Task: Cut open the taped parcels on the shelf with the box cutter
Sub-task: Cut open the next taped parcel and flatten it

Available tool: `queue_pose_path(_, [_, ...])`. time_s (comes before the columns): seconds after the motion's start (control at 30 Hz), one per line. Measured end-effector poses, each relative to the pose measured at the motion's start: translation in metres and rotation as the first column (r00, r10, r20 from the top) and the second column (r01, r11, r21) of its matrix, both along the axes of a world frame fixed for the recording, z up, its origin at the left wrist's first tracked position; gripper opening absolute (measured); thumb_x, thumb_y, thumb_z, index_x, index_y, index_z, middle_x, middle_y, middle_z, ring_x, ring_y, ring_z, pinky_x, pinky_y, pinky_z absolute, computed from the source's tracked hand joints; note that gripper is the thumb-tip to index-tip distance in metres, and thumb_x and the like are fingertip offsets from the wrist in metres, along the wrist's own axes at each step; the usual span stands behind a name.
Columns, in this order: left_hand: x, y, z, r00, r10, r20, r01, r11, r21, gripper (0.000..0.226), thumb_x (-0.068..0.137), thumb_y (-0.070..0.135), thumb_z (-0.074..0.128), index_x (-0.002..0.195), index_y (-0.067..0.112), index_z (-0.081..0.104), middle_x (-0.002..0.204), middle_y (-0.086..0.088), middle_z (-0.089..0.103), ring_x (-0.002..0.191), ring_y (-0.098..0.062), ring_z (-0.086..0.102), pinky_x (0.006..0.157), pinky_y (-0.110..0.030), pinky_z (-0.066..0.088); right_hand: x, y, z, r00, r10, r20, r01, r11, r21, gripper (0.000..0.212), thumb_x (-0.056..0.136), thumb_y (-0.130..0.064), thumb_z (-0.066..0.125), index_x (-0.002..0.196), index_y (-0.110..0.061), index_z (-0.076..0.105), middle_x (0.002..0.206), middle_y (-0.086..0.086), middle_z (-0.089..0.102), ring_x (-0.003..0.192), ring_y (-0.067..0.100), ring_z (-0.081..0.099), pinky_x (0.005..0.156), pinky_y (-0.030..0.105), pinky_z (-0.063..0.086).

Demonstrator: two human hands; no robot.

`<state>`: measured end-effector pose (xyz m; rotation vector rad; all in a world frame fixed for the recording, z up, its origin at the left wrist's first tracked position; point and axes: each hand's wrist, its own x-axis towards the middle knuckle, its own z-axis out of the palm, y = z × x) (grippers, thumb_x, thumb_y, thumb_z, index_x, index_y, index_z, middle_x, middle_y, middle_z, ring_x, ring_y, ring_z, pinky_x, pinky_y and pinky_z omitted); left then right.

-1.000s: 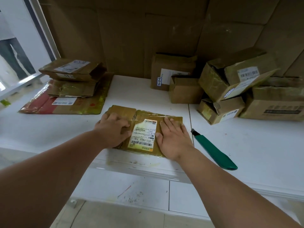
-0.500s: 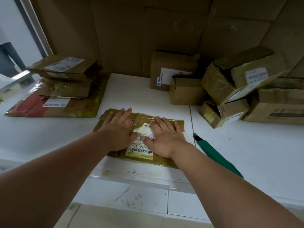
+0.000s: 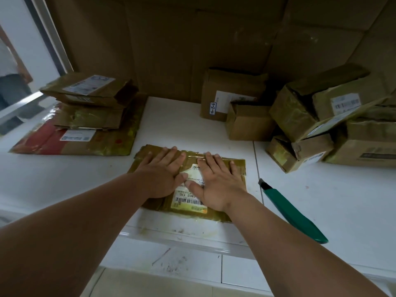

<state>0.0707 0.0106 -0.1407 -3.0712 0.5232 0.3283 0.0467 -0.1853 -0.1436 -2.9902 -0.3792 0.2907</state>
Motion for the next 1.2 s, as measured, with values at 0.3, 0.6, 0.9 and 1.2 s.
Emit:
queue_pose_path(0.3, [-0.022,0.029,0.0,0.988,0.145,0.049,-0.144,0.989,-0.033,0.085,0.084,0.074,0.001,0.155,0.028,-0.01,0.163,0.002,-0.014,0.149,-0.017,-0.016,0.119,-0.042,-0.008,-0.004,-0.007,0.004,0.99,-0.121,0.075,0.106,0.979,0.173,0.088,0.091,-0.072,0.028,0.157,-0.018,0.003,0.165,0.003,-0.006,0.151,0.02,-0.009,0.119,0.037,-0.005])
queue_pose_path(0.6, [-0.03,0.018,0.002,0.973,0.196,0.124,-0.205,0.977,0.064,0.078,0.09,0.071,0.004,0.154,0.029,-0.011,0.164,0.003,-0.012,0.149,-0.021,-0.013,0.119,-0.048,-0.005,-0.027,0.01,0.01,0.999,-0.006,0.039,0.007,0.999,-0.033,0.088,0.085,-0.08,0.002,0.155,-0.029,-0.007,0.161,-0.007,-0.024,0.148,0.017,-0.024,0.112,0.05,-0.022])
queue_pose_path(0.9, [-0.057,0.005,0.004,0.992,0.127,0.003,-0.127,0.991,-0.036,0.095,0.07,0.081,-0.015,0.152,0.034,-0.018,0.162,-0.001,-0.021,0.147,-0.026,-0.022,0.118,-0.047,-0.011,-0.037,0.011,0.0,0.999,-0.015,0.041,0.015,1.0,0.01,0.094,0.077,-0.084,-0.009,0.156,-0.033,-0.008,0.161,-0.01,-0.021,0.148,0.015,-0.023,0.116,0.048,-0.019])
queue_pose_path(1.2, [-0.055,0.006,0.005,0.994,0.1,-0.048,-0.097,0.993,0.06,0.109,0.064,0.093,0.0,0.149,0.031,-0.025,0.158,-0.002,-0.029,0.145,-0.026,-0.028,0.119,-0.05,-0.011,-0.032,-0.001,0.005,0.999,0.045,0.007,-0.046,0.993,0.108,0.065,0.101,-0.053,0.015,0.157,-0.025,-0.002,0.163,-0.007,-0.015,0.149,0.014,-0.019,0.116,0.039,-0.016])
